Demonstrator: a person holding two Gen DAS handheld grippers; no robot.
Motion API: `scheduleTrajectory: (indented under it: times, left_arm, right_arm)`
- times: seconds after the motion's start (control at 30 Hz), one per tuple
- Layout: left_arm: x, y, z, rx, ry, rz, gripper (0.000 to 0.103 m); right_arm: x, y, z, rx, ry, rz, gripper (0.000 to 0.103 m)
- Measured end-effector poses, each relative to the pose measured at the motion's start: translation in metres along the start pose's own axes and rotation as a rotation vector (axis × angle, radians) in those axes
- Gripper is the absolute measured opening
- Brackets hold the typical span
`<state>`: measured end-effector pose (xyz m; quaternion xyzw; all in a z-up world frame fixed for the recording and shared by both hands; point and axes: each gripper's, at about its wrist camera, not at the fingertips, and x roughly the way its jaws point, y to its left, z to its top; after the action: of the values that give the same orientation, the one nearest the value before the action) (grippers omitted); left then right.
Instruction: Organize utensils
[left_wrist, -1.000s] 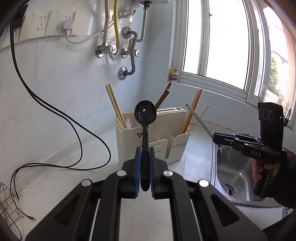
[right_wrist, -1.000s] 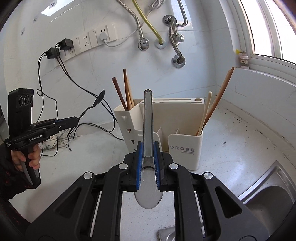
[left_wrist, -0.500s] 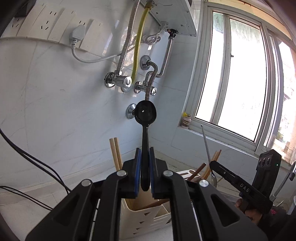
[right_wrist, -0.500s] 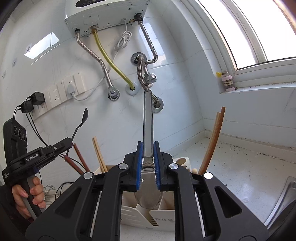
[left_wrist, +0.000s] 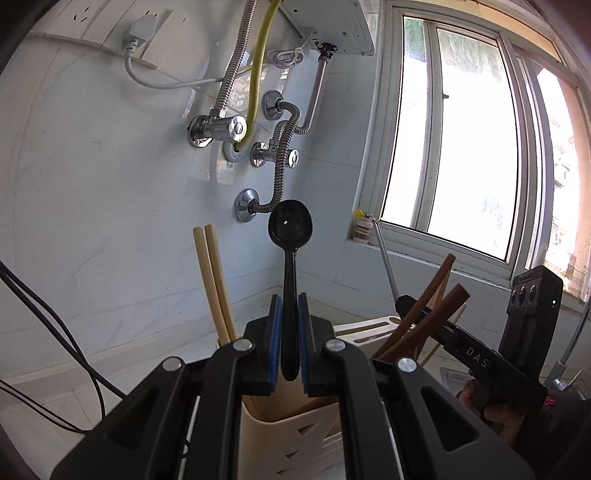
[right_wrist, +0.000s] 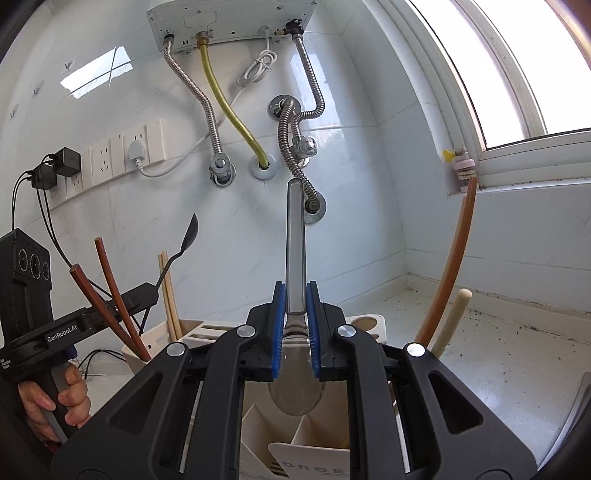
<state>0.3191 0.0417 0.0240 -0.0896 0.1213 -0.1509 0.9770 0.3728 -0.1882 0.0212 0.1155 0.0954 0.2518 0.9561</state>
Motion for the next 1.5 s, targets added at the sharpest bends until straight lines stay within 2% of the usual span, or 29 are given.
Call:
scheduleTrajectory:
  times: [0.3,0.63,0.73,1.07,1.13,1.23,1.5]
  left_arm:
    - [0.002,0.006,-0.013,0.015,0.017,0.019,0.008]
    - [-0.001,0.008,-0.018,0.044,0.017,0.042,0.008]
    - [-0.002,0.009,-0.017,0.040,0.018,0.045,0.008]
    - [-0.006,0.009,-0.014,0.045,0.017,0.052,0.009]
    - [-0.006,0.010,-0.013,0.043,0.017,0.054,0.015]
    - [-0.009,0.009,-0.012,0.038,0.012,0.051,0.025]
    - [-0.016,0.008,-0.010,0.043,0.009,0.054,0.025]
  right_arm:
    - [0.000,-0.007,-0.015,-0.012,0.005,-0.007,0.011]
    - [-0.009,-0.006,-0.023,-0.066,-0.036,-0.022,0.011]
    - [-0.011,-0.006,-0.023,-0.068,-0.039,-0.018,0.016]
    - [-0.014,-0.008,-0.021,-0.071,-0.019,-0.017,0.018]
    - [-0.016,-0.009,-0.022,-0.066,-0.011,-0.020,0.019]
    - [-0.019,-0.009,-0.022,-0.050,-0.002,-0.022,0.030]
    - [-0.027,-0.007,-0.018,-0.040,0.025,-0.005,0.031]
